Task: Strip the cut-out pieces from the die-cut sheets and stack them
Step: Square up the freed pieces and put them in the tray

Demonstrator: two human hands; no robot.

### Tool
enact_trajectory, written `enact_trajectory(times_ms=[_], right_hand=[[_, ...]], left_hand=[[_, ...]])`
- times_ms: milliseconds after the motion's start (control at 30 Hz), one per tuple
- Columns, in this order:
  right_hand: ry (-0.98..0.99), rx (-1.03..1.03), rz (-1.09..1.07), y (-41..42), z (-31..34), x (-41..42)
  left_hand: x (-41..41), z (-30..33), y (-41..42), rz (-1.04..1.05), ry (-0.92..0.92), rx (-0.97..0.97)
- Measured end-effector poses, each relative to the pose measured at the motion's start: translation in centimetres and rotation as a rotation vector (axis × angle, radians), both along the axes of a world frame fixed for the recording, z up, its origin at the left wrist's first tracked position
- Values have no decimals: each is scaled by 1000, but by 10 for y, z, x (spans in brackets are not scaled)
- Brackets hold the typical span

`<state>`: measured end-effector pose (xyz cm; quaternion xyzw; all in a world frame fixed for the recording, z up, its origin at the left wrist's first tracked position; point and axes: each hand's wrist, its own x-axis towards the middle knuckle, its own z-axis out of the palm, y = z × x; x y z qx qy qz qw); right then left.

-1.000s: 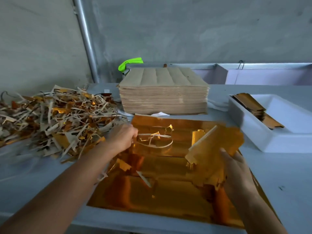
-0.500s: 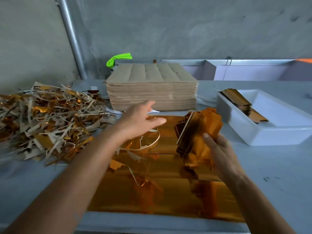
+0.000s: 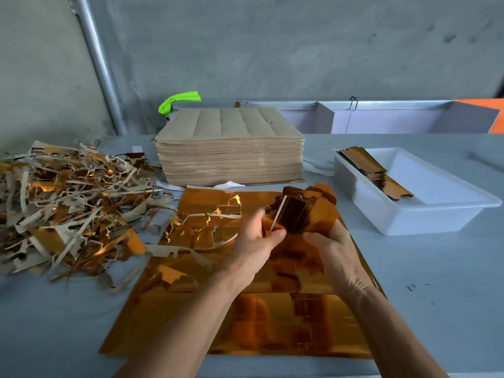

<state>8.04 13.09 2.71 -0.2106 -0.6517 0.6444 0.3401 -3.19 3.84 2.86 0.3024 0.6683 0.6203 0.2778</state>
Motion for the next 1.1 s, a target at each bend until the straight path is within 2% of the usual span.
enact_trajectory(times_ms=[133, 300, 467, 633, 733, 867, 900, 967, 1100], right_hand=[[-2, -4, -11, 1, -2, 0], [4, 40, -21, 3, 1, -1], [-56, 47, -34, -1, -7, -1], [11, 36, -113, 3, -9, 1], [-20, -4, -102, -4, -20, 1], [-40, -100, -99, -3, -24, 3], [-47, -110, -114, 0, -22, 4], [-34, -109, -172, 9, -15, 8], [127, -185, -146, 21, -1, 17]], left_hand=[[8, -8, -2, -100, -31, 69], [8, -10, 4, -46, 85, 42], [17, -20, 5, -87, 4, -18], [16, -18, 11, -71, 100, 75], [19, -27, 8, -141, 92, -23], [18, -28, 7, -110, 178, -120], [14, -24, 6, -95, 254, -151], [5, -12, 2, -72, 543, -244], [-6, 11, -6, -49, 1106, -271]])
